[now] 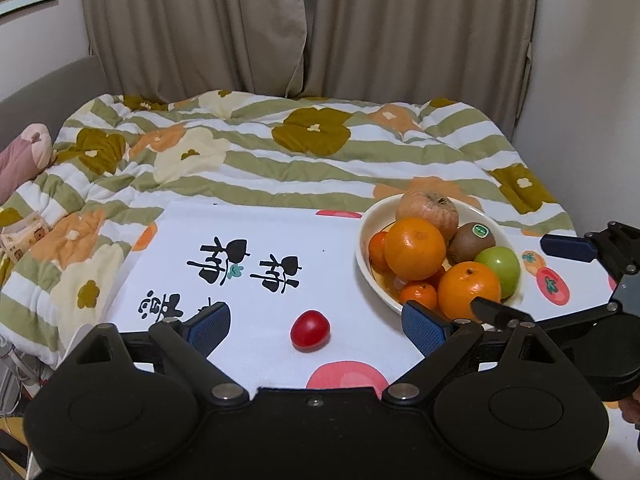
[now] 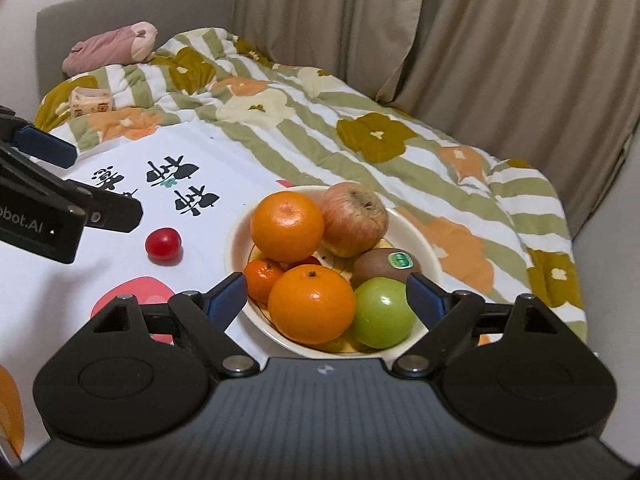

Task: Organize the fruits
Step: 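Carry both large oranges into the bowl and open both tools, then withdraw both tools toward the red tomato and green apple, then grasp the red tomato with the left tool while the right tool grasps the green apple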

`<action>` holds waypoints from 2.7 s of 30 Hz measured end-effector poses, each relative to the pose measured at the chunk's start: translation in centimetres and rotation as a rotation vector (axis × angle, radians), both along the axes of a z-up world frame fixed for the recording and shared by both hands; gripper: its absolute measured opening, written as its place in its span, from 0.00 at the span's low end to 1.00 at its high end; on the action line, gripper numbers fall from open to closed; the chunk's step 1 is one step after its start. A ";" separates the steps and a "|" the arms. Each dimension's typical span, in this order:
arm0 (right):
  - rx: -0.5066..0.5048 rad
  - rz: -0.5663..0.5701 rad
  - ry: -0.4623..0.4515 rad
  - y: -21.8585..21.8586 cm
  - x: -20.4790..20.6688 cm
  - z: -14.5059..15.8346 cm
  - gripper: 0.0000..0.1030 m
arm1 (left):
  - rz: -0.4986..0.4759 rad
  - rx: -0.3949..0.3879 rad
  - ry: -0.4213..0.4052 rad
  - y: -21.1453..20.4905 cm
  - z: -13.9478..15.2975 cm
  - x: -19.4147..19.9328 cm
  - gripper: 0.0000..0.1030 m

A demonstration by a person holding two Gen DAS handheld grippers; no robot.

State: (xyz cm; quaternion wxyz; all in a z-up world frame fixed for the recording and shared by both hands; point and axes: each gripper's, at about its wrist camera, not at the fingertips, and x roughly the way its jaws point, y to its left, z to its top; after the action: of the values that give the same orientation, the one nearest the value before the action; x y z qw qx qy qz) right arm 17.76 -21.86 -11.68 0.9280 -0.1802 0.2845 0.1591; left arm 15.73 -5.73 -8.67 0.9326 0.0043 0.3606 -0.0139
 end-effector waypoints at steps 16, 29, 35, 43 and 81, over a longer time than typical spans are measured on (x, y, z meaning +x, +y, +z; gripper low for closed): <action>0.099 -0.164 0.059 -3.6 -6.0 3.2 0.99 | 0.007 0.022 -0.090 0.4 3.1 -6.2 0.92; 0.208 -0.379 0.155 -5.0 -8.2 1.1 0.98 | -0.071 0.095 -0.080 2.5 2.1 -6.9 0.92; 0.277 -0.531 0.185 -3.9 -9.1 -0.3 0.98 | -0.219 0.121 -0.059 4.0 0.7 -4.7 0.90; 0.304 -0.680 0.195 -1.5 -8.7 -2.6 0.97 | -0.384 0.151 -0.025 4.8 -2.5 0.1 0.82; 0.273 -0.851 0.162 -0.9 -5.1 -5.6 0.81 | -0.574 0.116 0.101 3.5 -8.6 6.4 0.33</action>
State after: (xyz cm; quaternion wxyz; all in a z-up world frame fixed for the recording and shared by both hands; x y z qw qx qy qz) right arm 12.64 -22.77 -17.23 0.9009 0.0898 0.3814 -0.1867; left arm 22.14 -2.20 -17.31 0.8695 0.1588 0.3909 -0.2567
